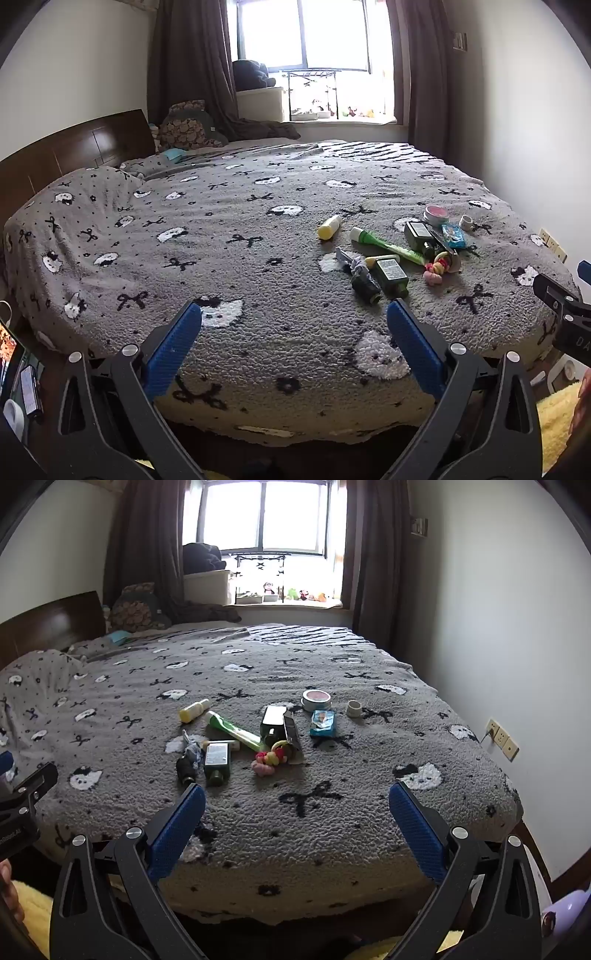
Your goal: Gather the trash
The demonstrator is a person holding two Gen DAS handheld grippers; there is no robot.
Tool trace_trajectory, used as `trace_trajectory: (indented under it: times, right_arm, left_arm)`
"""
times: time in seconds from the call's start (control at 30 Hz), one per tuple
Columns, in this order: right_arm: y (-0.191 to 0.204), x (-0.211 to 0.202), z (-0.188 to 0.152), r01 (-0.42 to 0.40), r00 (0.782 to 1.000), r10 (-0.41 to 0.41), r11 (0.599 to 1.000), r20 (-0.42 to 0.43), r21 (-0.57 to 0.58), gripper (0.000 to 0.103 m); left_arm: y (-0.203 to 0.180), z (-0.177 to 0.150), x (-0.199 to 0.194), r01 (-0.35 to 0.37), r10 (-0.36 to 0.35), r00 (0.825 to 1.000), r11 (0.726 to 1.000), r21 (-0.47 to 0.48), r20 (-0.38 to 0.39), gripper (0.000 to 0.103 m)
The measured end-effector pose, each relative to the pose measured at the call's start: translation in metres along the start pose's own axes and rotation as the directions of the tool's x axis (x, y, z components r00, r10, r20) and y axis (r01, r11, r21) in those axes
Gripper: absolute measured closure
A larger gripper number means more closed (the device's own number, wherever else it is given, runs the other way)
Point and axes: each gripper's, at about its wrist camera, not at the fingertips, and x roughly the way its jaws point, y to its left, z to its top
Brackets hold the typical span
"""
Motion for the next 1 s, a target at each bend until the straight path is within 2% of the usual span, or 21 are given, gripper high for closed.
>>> trace_trajectory:
  times: [0.37,1.0]
  right_arm:
    - [0.003,-0.0032,0.0003,0.008,1.0,-0.008,1.0,0.002,-0.007,0.003]
    - [-0.0011,-0.0007,0.0005,0.004,1.0,-0.004,1.0,0.002,-0.01,0.003]
  left_arm:
    - [-0.0095,0.0074,-0.0015,0.009,-0.009,1.0,1.0,-0.002,-0.004,0.008]
    - [-0.0037,0.0047,-0.0041,0.026,-0.026,1.0,1.0,-0.008,0.013,0.008]
